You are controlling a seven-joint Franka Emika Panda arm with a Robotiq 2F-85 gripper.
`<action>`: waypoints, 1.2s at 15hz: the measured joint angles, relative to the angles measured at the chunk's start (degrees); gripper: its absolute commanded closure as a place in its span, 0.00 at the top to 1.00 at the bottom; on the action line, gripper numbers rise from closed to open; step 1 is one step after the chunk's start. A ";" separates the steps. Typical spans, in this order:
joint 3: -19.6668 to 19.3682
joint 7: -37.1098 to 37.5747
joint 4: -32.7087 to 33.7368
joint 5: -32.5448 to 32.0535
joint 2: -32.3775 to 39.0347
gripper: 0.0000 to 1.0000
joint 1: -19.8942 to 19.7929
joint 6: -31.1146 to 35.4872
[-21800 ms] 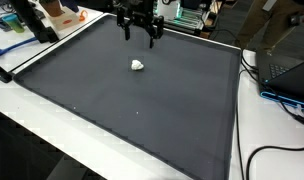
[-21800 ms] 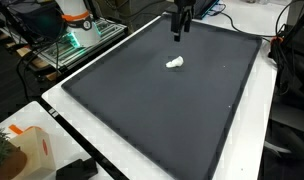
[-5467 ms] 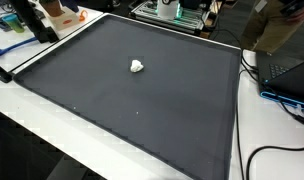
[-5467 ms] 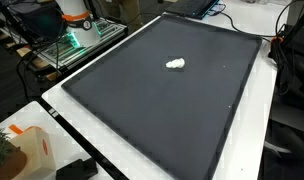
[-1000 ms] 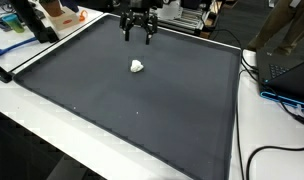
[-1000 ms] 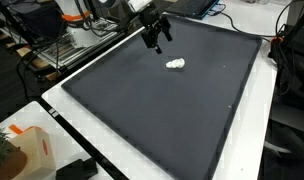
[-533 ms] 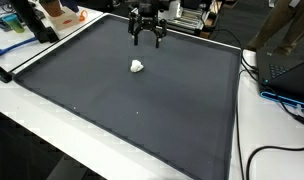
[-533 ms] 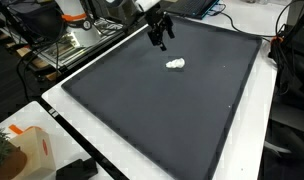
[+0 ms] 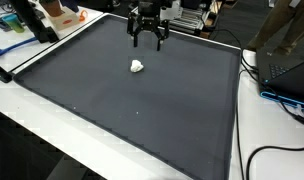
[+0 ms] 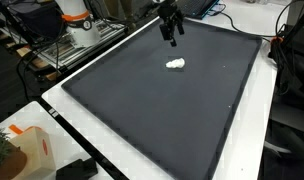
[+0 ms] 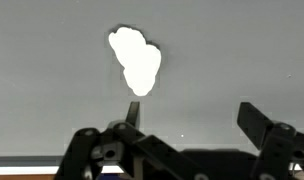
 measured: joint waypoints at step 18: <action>-14.48 -4.94 13.08 13.84 -0.39 1.00 16.00 -28.26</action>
